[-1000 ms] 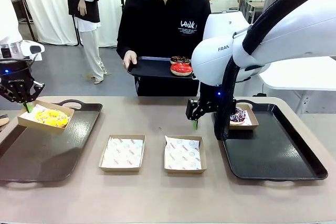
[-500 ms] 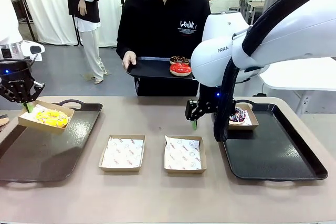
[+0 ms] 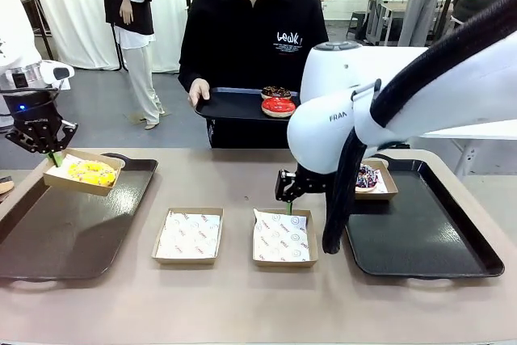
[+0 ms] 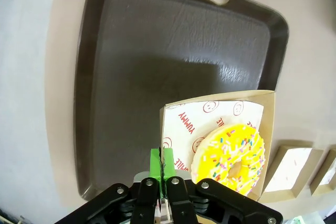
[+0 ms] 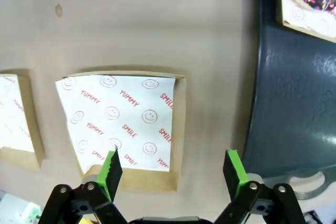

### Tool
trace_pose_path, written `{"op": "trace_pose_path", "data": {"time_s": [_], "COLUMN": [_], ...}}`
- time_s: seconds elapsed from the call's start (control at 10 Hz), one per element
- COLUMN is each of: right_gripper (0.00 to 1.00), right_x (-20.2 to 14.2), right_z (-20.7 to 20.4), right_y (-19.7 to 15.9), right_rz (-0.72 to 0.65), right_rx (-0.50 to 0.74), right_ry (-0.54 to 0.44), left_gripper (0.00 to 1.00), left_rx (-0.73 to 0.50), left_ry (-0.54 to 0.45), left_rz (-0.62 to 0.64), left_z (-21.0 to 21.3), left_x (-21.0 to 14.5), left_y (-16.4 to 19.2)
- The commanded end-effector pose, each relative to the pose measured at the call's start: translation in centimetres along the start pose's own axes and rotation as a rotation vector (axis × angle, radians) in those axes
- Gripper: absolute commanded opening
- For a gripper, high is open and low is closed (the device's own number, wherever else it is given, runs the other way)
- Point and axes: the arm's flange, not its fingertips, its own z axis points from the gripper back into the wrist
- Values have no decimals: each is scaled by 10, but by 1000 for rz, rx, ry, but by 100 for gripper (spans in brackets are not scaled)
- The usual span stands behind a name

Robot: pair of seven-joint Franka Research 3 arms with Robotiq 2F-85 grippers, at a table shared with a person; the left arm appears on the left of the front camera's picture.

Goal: Individually package the donuts and arrange them on the tray.
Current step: Place the picked Paper togo box on the Handle tray while simultaneously picking up another Paper togo box from the table with the other hand.

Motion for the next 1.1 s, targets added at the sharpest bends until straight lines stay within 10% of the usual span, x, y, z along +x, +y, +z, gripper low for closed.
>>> {"op": "trace_pose_path", "data": {"time_s": [0.0, 0.7, 1.0], "right_gripper": [100, 100, 100], "right_x": [-8, -11, -9], "right_z": [-14, -35, -29], "right_y": [-10, -28, -25], "right_rz": [-38, -52, -39], "right_rx": [-24, 10, -4], "right_ry": [-48, -15, 2], "left_gripper": [1, 1, 1], "left_rx": [-52, -88, -122], "left_ry": [-32, -120, 10], "left_rz": [-48, -171, -156], "left_z": [-7, -46, -30], "left_x": [13, 52, 42], "left_y": [-4, -16, -16]}}
